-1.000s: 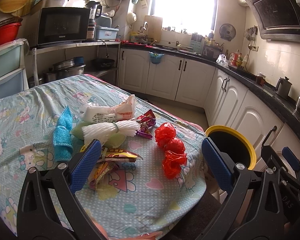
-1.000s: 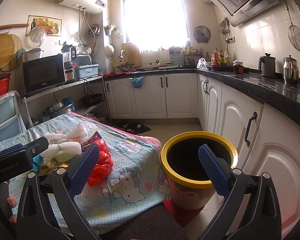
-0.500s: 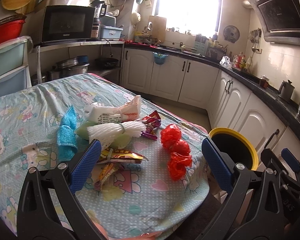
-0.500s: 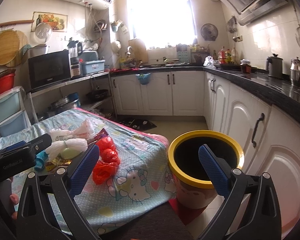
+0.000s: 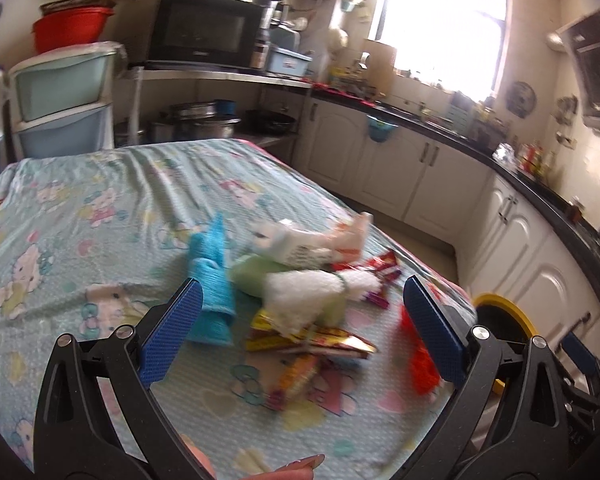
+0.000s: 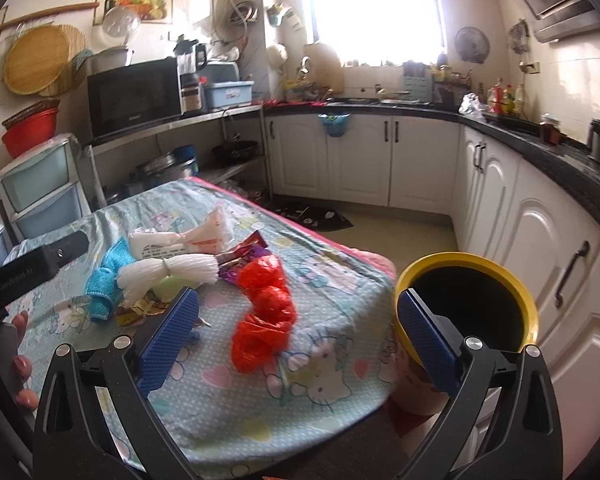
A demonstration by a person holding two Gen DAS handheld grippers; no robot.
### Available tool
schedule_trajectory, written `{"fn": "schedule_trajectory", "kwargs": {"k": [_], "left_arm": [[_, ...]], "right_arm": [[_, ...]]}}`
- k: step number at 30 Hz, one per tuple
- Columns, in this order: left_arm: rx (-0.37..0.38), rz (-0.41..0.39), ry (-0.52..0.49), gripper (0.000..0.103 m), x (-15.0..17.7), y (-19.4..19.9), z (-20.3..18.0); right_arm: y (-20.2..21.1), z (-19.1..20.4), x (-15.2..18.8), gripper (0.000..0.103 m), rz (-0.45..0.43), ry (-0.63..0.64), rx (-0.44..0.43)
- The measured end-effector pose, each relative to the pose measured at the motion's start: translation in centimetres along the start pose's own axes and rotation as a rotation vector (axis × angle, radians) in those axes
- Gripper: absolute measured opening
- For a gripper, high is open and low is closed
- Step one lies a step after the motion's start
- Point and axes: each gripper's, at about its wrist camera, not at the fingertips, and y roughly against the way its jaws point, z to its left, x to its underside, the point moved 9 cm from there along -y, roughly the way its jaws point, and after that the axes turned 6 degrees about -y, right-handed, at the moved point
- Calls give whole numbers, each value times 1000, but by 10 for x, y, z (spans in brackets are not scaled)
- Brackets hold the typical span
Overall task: Collect trash
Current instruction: 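Grasp the red plastic bag with the right tool while the left tool grasps the blue scrubber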
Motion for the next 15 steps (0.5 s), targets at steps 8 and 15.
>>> {"fn": "schedule_trajectory", "kwargs": {"k": [8,15], "left_arm": [[-80,11,66,92,-15,-17,49],[-132,66,74,92,-15,-46,74]], "right_arm": [[-38,17,-7,97,71,27,-31],[-82,15,5,97,186,40,-21]]}}
